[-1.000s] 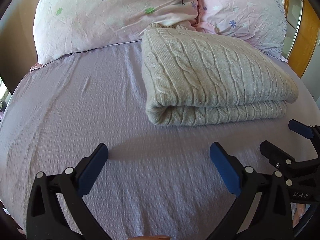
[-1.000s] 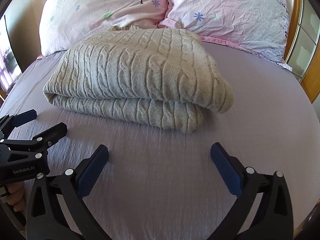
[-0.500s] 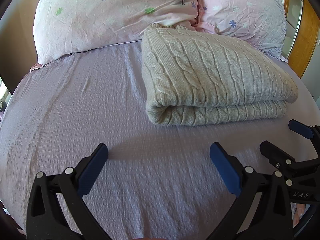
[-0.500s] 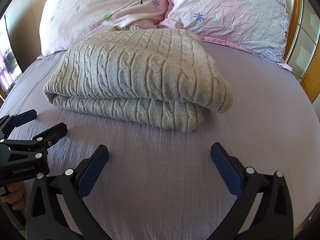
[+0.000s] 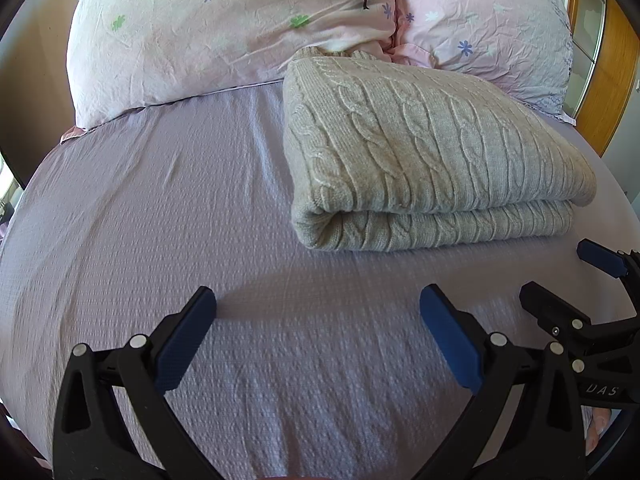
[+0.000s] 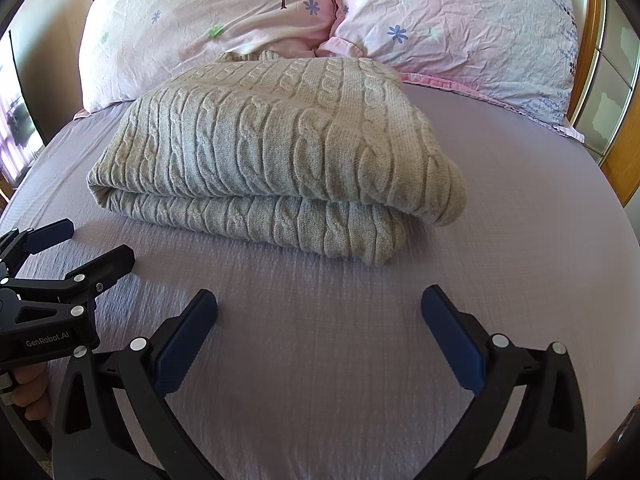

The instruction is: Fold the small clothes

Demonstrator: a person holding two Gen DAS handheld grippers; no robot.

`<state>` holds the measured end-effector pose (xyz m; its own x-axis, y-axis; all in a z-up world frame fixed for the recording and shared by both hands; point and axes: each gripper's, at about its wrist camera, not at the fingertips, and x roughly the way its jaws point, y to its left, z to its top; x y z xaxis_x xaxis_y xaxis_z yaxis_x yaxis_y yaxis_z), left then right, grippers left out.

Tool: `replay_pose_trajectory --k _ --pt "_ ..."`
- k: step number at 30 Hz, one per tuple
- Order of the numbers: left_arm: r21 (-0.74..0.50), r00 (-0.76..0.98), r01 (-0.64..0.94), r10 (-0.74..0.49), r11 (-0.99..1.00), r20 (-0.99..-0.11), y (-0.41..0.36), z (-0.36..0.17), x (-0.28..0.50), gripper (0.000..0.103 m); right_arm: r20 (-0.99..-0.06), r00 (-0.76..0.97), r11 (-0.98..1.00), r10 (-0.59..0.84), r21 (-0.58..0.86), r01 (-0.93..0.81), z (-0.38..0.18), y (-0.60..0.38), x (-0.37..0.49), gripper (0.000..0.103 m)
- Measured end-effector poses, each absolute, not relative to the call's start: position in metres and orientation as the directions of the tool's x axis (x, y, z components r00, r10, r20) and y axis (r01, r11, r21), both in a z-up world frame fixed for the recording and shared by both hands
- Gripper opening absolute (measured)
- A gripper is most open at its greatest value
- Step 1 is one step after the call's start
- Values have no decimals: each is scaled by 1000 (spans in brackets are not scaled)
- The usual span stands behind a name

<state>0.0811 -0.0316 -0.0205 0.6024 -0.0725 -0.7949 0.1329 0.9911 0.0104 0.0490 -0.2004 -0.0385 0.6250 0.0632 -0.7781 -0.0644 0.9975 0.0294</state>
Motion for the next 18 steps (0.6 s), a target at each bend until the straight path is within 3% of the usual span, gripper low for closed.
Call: replay_pose_trajectory --k 18 --pt "13 601 128 -67 992 -796 -31 -20 83 101 -778 625 998 63 29 -63 -39 -200 48 102"
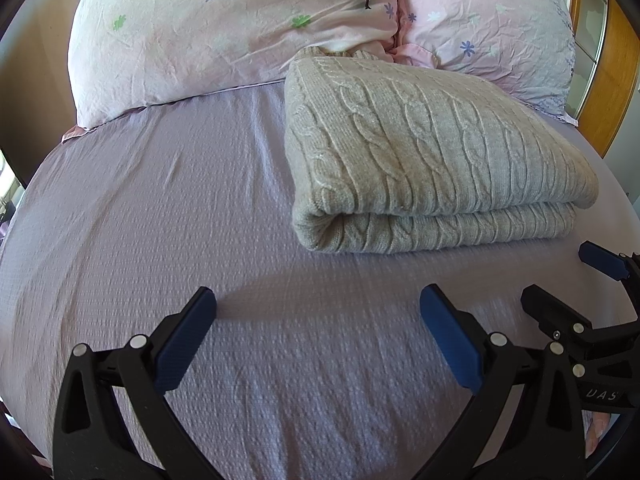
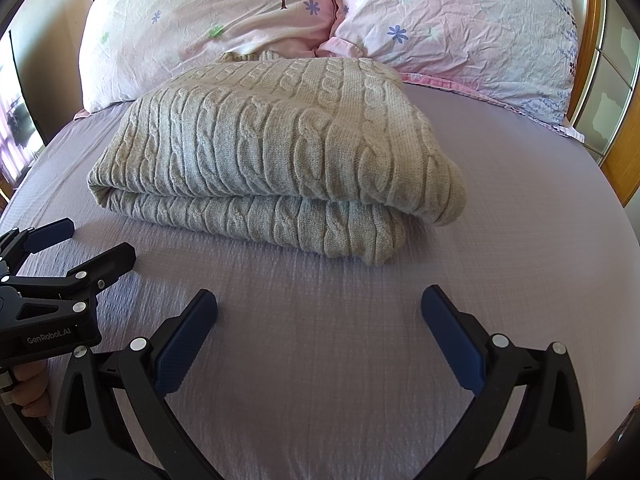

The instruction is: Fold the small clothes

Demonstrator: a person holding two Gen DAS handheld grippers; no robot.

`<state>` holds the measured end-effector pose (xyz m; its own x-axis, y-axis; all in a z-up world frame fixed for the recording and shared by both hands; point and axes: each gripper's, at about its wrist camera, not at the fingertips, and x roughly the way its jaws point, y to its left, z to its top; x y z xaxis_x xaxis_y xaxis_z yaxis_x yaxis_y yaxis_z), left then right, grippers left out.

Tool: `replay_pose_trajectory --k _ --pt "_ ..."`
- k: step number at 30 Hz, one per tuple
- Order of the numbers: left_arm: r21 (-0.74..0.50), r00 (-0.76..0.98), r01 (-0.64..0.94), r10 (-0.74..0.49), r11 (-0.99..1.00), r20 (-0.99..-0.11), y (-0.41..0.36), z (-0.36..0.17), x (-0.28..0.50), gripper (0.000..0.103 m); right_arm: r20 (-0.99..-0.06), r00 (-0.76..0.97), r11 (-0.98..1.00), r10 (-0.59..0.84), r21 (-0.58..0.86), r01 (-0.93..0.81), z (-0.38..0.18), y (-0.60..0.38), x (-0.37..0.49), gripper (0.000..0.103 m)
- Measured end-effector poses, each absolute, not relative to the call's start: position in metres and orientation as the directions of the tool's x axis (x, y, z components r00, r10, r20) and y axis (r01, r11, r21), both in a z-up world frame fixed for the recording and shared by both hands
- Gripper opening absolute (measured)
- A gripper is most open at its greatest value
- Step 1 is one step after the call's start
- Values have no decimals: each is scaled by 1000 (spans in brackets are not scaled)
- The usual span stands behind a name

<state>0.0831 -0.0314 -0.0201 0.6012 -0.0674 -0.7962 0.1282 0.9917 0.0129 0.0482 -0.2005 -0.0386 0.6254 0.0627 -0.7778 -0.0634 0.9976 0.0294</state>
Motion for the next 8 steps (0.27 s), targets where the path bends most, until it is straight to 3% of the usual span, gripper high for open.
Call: replay_pose_trajectory --k 8 --pt "12 601 128 -68 992 -796 -32 -20 83 101 -778 626 998 62 29 -63 -38 -200 48 102"
